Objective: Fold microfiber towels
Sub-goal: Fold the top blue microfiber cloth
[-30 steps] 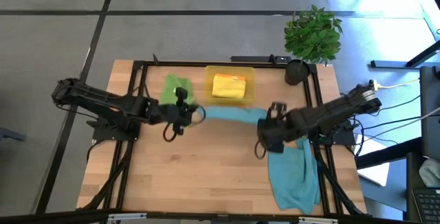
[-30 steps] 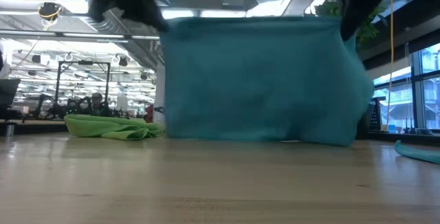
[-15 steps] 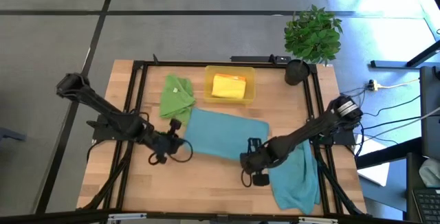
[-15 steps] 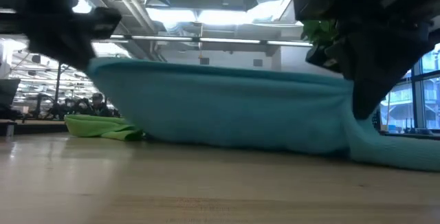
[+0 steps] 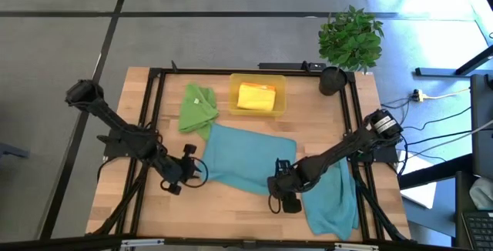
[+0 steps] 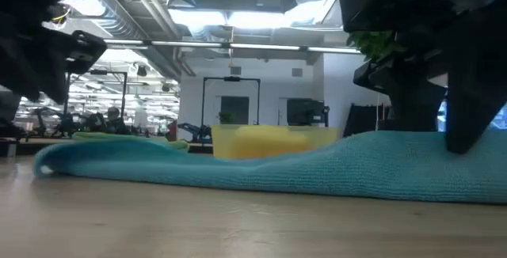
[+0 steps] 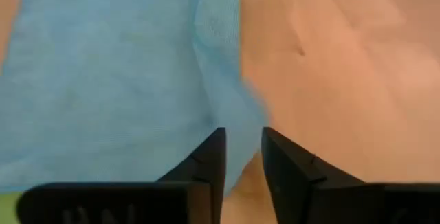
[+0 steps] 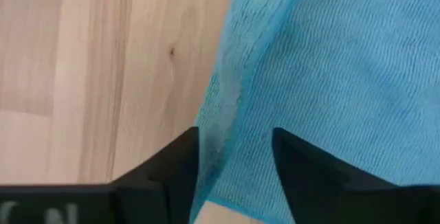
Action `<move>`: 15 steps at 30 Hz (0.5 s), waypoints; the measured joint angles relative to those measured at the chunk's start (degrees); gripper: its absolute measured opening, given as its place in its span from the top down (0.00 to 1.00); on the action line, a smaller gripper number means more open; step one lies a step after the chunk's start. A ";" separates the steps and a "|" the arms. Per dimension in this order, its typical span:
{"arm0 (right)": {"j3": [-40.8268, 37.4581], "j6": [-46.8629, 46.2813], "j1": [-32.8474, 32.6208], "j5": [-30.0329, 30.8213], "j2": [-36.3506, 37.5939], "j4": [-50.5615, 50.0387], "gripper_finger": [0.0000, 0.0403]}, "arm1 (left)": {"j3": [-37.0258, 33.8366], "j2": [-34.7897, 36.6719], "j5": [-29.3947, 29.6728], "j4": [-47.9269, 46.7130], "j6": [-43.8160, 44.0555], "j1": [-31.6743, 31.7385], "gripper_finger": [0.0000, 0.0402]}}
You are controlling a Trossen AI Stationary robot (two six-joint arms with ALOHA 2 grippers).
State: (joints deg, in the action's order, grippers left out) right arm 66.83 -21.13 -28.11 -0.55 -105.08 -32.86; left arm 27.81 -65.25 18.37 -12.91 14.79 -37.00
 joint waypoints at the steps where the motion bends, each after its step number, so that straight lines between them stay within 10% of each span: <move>1: 0.00 -0.91 -0.03 -0.34 0.14 -0.14 0.51 | 0.00 0.00 -0.33 0.01 1.33 -0.67 0.76; 15: 0.11 -6.64 -6.30 -1.10 0.29 13.65 0.52 | 0.06 -4.92 6.64 13.58 11.70 -8.52 0.72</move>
State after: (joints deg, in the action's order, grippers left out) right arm 66.94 -27.77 -34.41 -1.65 -104.79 -19.21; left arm 27.87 -70.17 25.01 0.67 26.49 -45.52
